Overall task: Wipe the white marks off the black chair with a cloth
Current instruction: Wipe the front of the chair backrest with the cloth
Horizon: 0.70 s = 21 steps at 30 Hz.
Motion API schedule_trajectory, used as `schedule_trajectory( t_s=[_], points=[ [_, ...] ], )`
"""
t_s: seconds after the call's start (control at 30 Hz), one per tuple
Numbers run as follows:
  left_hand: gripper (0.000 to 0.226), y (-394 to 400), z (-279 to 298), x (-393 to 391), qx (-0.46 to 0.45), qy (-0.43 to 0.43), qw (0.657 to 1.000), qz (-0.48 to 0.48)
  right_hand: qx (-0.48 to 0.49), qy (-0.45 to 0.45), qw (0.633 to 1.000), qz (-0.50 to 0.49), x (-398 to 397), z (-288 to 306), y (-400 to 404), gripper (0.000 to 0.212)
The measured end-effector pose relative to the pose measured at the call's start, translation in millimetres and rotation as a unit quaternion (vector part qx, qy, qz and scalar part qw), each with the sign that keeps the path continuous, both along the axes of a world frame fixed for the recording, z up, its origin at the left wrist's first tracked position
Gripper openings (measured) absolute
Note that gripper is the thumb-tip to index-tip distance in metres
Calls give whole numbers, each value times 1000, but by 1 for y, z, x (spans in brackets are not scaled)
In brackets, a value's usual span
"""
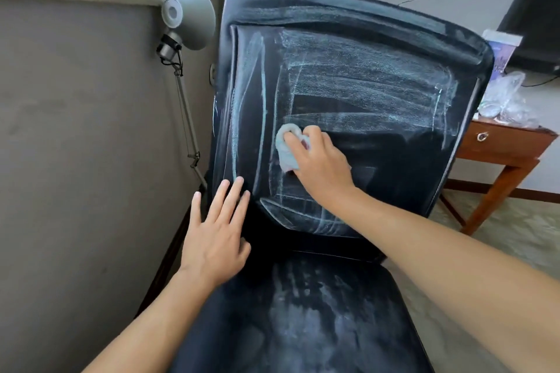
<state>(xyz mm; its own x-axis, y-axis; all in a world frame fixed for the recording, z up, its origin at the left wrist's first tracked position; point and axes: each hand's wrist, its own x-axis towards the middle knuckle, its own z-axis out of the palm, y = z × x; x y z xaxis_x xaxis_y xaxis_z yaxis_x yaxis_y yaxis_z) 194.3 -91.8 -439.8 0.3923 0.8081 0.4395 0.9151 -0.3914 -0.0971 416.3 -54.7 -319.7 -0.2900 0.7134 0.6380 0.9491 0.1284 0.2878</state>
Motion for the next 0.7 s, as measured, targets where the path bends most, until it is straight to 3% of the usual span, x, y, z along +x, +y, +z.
schedule_trajectory(
  t_s=[0.07,0.23,0.5,0.7],
  points=[
    [92,3,-1,-5,5,4,1000,-8,-3,-2,999,-33,24,3,-4,53],
    [93,4,2,-6,1,-9,1000,-8,-18,116,987,-112,54,8,-16,47],
    [90,-1,12,-12,-40,-74,996,-41,62,113,988,81,-65,52,18,46],
    [69,-8,20,-31,-35,-154,987,-17,107,106,984,93,-107,64,47,43]
  ],
)
